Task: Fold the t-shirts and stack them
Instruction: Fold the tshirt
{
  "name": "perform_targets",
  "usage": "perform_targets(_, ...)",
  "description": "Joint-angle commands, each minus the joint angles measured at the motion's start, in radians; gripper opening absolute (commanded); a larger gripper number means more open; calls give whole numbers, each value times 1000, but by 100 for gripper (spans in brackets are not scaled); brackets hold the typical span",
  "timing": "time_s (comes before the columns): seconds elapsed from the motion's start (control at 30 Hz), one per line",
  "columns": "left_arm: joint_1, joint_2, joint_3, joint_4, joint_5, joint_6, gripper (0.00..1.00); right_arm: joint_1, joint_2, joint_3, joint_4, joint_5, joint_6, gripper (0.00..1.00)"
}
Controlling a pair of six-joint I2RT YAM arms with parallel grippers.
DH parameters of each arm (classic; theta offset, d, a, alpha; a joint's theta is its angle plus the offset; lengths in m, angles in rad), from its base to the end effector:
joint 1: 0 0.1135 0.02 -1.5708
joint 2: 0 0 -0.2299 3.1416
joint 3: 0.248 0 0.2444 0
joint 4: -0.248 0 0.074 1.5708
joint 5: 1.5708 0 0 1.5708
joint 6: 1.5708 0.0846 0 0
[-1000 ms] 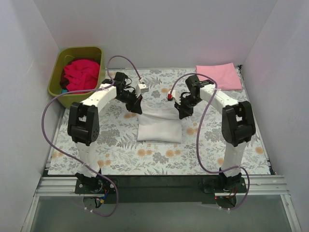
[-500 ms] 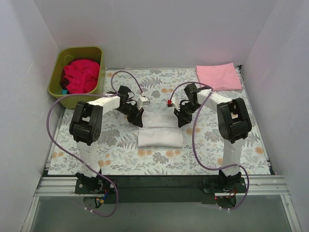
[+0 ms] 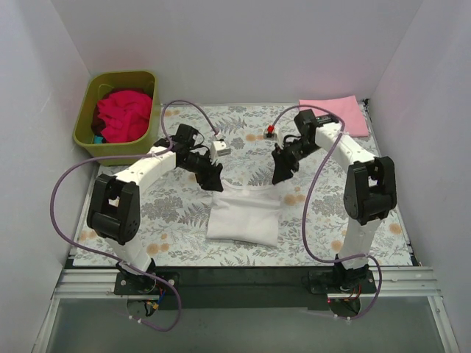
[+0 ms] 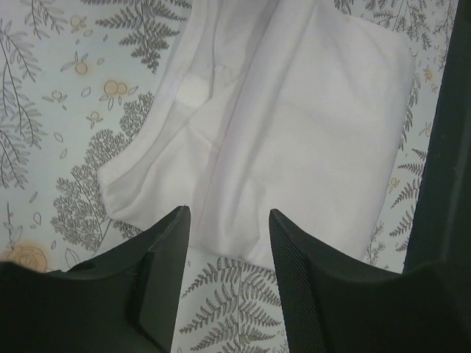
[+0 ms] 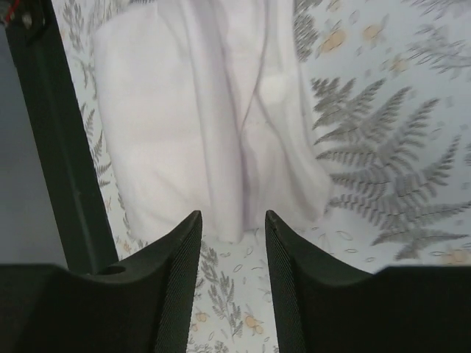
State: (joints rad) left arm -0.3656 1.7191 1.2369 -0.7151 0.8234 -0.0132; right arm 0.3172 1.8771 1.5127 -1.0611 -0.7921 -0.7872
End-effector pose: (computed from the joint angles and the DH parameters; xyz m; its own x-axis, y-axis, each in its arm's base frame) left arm 0.2950 -0.1794 0.1617 -0.8759 0.3257 -0.3558 0.4814 0.5435 -0.6877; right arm 0.3151 0.1668 0.1723 -0.4390 -0.6678 -0.6011 -0.8897 0.2297 0.3946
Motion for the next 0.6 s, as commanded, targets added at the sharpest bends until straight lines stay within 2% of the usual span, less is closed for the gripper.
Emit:
perform_targets(0.0,-53,2,41,74,31,-13,47,-38,92,153,-28,-122,144,45)
perform_targets(0.03,-67,20,39,113,7,-13,47,-38,147,184,-22,-134,163,41)
perform_targets(0.07,-93,28,35,132,-6,-10,47,-38,174,205,-13,-151,222,32)
perform_targets(0.17,-130,72,33,186,-30,-2,47,-33,257,262,50,-196,314,20)
perform_targets(0.3,-154,125,48,200,-35,9,48,6,283,239,159,-219,436,17)
perform_targets(0.57,-214,166,30,226,-50,53,50,79,307,147,250,-229,499,17)
